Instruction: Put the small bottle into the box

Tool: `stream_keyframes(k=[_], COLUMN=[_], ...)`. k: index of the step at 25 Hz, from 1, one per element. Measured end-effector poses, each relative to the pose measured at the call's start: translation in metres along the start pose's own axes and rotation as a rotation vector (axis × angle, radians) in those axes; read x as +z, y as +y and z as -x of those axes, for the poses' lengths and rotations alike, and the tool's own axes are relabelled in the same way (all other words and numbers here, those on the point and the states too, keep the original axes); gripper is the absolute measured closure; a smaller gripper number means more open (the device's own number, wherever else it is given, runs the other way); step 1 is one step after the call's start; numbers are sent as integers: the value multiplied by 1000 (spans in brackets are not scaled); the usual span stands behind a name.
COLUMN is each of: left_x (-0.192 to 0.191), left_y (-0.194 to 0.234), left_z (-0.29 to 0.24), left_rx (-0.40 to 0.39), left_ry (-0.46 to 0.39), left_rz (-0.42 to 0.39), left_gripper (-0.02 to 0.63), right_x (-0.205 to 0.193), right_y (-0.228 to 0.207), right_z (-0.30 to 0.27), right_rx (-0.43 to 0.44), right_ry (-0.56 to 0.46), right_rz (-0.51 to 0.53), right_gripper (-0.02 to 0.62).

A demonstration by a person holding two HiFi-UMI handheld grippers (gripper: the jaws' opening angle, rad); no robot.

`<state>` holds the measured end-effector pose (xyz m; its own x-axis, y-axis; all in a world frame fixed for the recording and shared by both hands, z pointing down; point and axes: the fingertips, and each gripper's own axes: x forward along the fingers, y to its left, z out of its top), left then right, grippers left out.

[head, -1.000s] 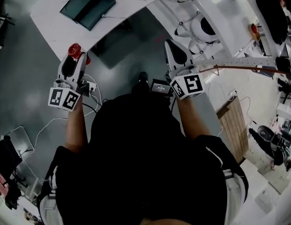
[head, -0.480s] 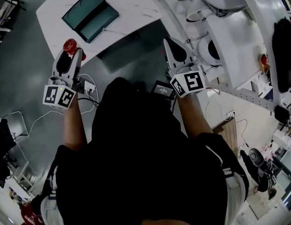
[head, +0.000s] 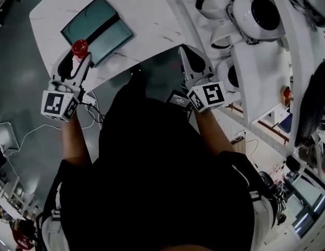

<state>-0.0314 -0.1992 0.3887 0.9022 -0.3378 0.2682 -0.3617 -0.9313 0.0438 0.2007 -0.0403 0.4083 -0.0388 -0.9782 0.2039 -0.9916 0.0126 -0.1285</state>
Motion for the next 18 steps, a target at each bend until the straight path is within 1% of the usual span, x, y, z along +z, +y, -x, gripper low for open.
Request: stream_keyframes(k=[4, 8, 13, 18], left_x=[-17, -37, -68, -105], left_y=[26, 39, 38, 24], left_z=[-42, -69, -89, -104], left_rx=[-8, -57, -126, -208], left_ry=[120, 252, 427, 627], left_rz=[-97, -165, -194, -192], left_gripper=[391, 391, 391, 391], right_x=[15, 20, 13, 6], right_y=[-15, -19, -18, -28], right_z=[-59, -107, -144, -175], right_rx=[70, 96, 147, 208], right_ry=[53, 73, 126, 153], right_rz=[47, 32, 20, 7], right_gripper=[561, 561, 561, 561])
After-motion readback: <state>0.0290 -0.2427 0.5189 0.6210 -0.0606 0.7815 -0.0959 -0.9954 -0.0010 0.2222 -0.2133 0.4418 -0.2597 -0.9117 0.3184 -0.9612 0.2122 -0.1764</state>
